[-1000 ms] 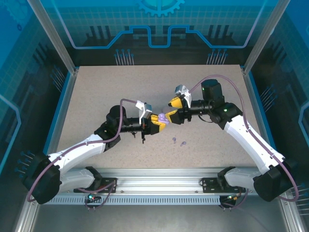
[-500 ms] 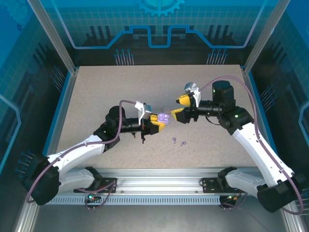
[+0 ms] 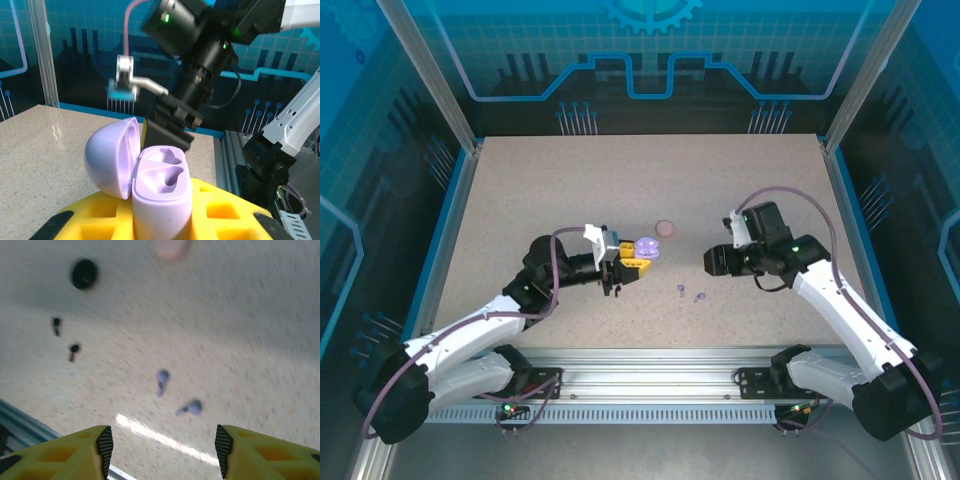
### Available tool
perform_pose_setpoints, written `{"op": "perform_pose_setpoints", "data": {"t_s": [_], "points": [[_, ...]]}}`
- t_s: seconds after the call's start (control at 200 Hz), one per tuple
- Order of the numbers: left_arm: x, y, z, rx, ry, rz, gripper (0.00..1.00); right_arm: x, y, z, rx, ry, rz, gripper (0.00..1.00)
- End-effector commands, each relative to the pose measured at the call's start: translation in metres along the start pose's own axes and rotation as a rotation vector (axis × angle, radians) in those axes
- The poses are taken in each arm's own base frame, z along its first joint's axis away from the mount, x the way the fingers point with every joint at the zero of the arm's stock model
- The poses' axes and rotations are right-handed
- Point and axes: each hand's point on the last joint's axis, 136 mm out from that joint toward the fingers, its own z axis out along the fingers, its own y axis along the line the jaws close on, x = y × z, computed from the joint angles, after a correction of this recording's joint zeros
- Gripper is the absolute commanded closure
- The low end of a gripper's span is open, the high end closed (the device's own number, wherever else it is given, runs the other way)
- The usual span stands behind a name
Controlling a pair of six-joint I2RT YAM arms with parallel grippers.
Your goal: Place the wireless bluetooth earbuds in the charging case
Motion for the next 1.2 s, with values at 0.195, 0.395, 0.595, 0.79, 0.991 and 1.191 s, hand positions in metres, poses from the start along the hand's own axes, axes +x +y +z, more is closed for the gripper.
{"op": "perform_pose_setpoints", "data": {"t_s": [0.195,0.395,0.595,0.79,0.991,1.191], "points": [[-0.01,-0.003,-0.001,0.0,-0.04,0.071,1.0,0.06,-0.021,0.057,0.118,0.189,0.196,0.45],[-0.01,-0.004,-0.002,-0.001,-0.037,0.047,0.99,0.063,-0.015,0.082,0.138,0.227,0.168,0.45],[-0.01,-0.004,-0.002,-0.002,-0.033,0.038,0.99,0.061,-0.014,0.1,0.147,0.237,0.173,0.44],[-0.01,-0.003,-0.003,-0.007,-0.03,0.037,0.99,0.061,-0.015,0.111,0.172,0.259,0.158,0.44],[-0.008,-0.002,-0.003,-0.012,-0.024,0.035,0.99,0.064,-0.018,0.117,0.181,0.268,0.158,0.46],[-0.007,-0.001,-0.003,-0.018,-0.02,0.034,0.98,0.063,-0.015,0.122,0.173,0.271,0.153,0.51]]}}
